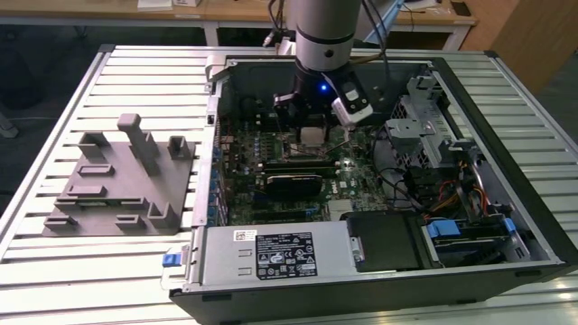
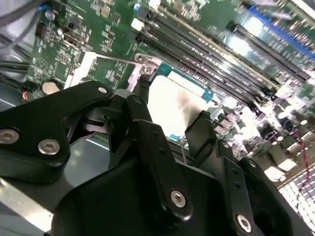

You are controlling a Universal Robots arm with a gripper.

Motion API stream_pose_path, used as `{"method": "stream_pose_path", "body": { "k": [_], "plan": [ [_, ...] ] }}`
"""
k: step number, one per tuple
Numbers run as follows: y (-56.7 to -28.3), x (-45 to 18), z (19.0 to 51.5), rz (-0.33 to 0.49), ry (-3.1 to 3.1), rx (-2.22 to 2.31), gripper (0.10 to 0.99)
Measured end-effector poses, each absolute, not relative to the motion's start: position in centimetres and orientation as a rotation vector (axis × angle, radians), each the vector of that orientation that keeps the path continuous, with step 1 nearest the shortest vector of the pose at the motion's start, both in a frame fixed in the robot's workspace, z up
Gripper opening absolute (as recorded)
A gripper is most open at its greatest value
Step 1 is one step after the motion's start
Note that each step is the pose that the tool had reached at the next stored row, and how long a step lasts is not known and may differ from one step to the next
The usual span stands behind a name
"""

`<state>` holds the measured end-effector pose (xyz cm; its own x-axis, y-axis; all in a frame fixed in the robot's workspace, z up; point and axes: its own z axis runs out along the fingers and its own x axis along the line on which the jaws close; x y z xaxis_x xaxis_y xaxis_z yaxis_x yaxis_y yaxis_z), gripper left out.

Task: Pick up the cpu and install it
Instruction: 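Pick up the cpu and move it towards the insertion slot, then place the cpu into insertion slot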

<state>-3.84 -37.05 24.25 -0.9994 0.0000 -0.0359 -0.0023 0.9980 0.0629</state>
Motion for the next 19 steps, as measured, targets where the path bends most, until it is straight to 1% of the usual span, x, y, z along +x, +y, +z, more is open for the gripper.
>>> {"method": "stream_pose_path", "body": {
  "k": [5,11,19],
  "plan": [
    [-36.3,-4.1,23.6,0.086,3.105,-0.002,0.541],
    [-35.5,-4.2,22.8,0.053,3.105,-0.003,0.541],
    [-35.2,-4.2,22.5,0.051,3.105,-0.003,0.541]
  ]
}}
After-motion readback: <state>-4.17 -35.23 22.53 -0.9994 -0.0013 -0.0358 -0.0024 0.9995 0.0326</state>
